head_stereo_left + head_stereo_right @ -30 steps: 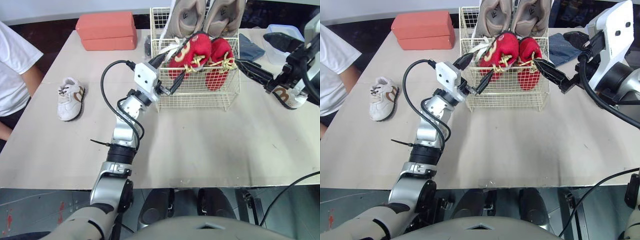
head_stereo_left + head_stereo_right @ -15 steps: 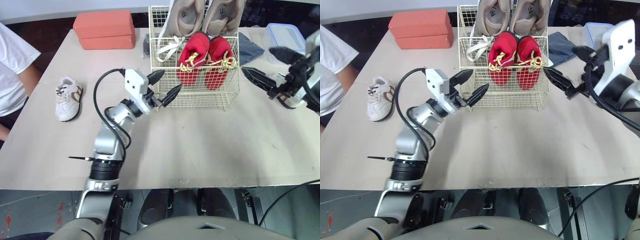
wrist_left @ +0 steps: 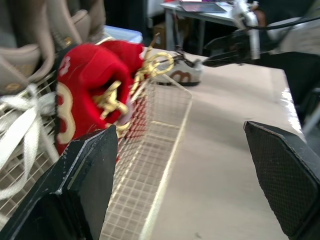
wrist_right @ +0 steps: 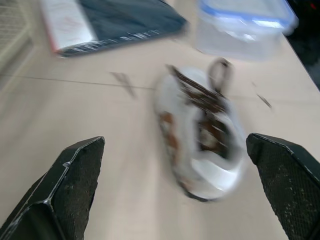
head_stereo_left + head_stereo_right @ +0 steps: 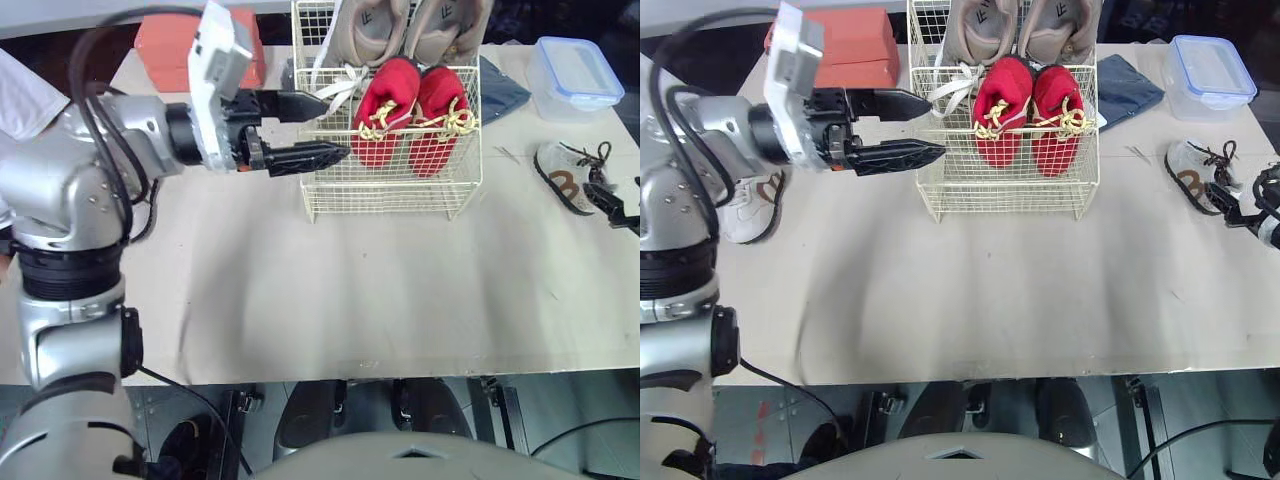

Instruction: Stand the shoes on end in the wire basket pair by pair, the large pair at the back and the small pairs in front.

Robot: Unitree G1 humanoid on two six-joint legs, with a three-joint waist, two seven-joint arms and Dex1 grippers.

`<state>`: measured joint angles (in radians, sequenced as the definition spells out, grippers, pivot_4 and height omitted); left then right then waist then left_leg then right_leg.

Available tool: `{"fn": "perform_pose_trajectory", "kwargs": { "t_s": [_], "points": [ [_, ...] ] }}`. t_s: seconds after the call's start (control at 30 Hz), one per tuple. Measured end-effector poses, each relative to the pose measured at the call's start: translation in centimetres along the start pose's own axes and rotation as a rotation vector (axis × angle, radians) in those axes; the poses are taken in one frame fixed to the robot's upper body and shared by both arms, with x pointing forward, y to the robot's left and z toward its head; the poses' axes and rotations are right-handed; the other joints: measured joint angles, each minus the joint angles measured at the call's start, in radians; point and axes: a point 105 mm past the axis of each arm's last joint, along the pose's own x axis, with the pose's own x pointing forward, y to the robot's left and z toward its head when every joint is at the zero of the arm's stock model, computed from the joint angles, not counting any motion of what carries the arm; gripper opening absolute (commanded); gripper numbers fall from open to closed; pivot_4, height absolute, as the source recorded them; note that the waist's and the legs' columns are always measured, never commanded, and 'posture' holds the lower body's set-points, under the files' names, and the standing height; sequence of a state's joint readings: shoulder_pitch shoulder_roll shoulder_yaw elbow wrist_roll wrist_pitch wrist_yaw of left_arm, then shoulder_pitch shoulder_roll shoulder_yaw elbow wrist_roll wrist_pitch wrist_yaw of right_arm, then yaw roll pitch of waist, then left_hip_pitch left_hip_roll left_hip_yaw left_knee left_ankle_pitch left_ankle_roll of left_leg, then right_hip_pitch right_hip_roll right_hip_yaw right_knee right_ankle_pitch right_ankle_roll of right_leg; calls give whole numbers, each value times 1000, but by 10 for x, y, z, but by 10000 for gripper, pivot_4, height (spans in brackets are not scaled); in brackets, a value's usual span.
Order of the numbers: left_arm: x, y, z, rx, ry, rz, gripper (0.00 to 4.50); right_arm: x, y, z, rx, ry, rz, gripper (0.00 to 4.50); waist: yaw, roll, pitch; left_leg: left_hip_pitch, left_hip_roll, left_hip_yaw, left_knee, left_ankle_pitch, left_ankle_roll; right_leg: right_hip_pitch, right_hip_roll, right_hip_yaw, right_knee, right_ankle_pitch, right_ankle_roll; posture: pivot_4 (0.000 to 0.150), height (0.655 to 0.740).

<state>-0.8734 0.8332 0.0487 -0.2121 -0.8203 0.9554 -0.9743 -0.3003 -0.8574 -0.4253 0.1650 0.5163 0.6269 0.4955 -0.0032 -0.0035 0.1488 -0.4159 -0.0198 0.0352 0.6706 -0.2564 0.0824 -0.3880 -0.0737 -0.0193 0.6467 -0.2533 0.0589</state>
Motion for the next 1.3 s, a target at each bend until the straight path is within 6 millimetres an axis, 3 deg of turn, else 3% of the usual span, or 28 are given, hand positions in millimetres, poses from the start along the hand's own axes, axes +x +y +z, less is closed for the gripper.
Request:
{"fn": "perform_pose_trajectory", "kwargs": {
  "t_s": [0.17,0.3,0.5,0.6,0.63,0.9,1.13,1.2,1.3],
  "points": [
    [-3,-14,18,14,6,-64,43715,18,-7,-2,68,28,-23,45000,-10,0,5,0,0,0,-1,1,-1,0,0,1,0,0,0,1500,7400],
    [-4,-20,26,4,3,-89,43715,34,-15,-23,143,128,-96,45000,-9,0,9,0,0,0,0,1,-2,0,0,1,0,0,0,1500,7400],
    [-11,-20,34,4,-11,-70,43715,39,-19,-39,135,199,-100,45000,-8,1,11,0,0,0,-1,1,-2,-1,0,2,0,0,0,1500,7400],
    [-12,-23,32,-6,9,-72,45000,41,-18,-41,97,194,-82,37535,-10,1,11,0,0,1,-1,1,-2,-1,0,2,0,0,0,1500,7400],
    [-14,-24,29,-13,28,-69,45000,42,-16,-38,66,181,-64,30477,-10,1,11,0,0,1,-1,1,-2,-2,0,3,0,0,0,1500,7400],
    [-18,-34,27,-13,54,-129,45000,41,-15,-35,12,162,-32,1637,-10,1,12,0,0,2,-1,2,-3,-3,0,4,1,0,0,1500,7400],
    [-17,-39,28,8,43,-185,45000,31,-14,-35,-49,154,-21,374,-6,2,12,-1,0,3,-1,2,-3,-3,0,4,1,0,0,1500,7400],
    [-17,-40,31,49,24,-209,45000,16,-8,-26,-170,141,52,374,-1,4,13,-2,0,3,-2,2,-3,-4,0,4,1,0,1,1500,7400],
    [-13,-44,29,116,9,-273,45000,-3,9,6,-335,81,176,374,-5,6,14,-1,0,5,-1,2,-3,-5,0,6,3,0,1,1500,7400]
  ]
}}
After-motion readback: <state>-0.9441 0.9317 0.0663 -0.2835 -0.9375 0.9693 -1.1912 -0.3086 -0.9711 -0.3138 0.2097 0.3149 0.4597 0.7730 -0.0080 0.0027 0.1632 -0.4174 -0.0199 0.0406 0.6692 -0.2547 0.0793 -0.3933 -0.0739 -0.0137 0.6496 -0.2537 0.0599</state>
